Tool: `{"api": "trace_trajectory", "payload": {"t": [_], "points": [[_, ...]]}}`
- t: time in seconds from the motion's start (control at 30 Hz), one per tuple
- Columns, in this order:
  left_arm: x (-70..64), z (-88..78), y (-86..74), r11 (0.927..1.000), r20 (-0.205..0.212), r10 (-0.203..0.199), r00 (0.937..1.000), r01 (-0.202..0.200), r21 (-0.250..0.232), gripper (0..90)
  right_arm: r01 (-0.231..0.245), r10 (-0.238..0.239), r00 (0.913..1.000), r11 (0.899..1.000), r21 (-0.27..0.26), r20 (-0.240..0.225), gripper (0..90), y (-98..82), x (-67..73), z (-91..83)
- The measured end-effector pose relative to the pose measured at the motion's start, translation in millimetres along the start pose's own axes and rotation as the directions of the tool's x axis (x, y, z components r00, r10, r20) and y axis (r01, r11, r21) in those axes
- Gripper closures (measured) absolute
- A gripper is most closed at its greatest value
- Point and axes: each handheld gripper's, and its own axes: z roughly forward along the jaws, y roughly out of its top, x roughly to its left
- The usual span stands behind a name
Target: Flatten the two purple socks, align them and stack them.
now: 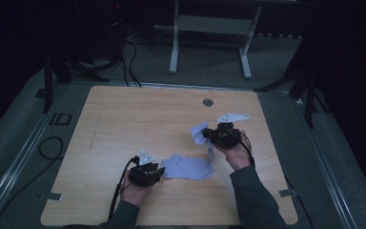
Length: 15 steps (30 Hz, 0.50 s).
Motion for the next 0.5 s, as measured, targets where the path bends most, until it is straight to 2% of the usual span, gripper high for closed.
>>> {"api": "trace_trajectory", "payload": {"t": [0.1,0.3,0.5], "points": [[-0.1,0.3,-0.1,1.0000,-0.002,-0.001,1.0000,0.001,-0.001,64.2,-0.014,0.014,0.9997,1.000,-0.024,-0.022,84.5,-2.9,3.8,-11.5],[-1.4,0.8,-0.2,1.0000,-0.003,0.002,1.0000,-0.002,0.002,64.2,-0.014,0.012,0.9990,0.998,-0.053,-0.044,84.3,-10.1,14.7,-27.4],[-1.7,1.2,-0.4,0.9999,0.002,0.010,0.9999,-0.010,0.006,64.2,-0.024,0.021,0.9980,0.999,-0.049,-0.060,84.2,-22.1,22.0,-27.7]]}}
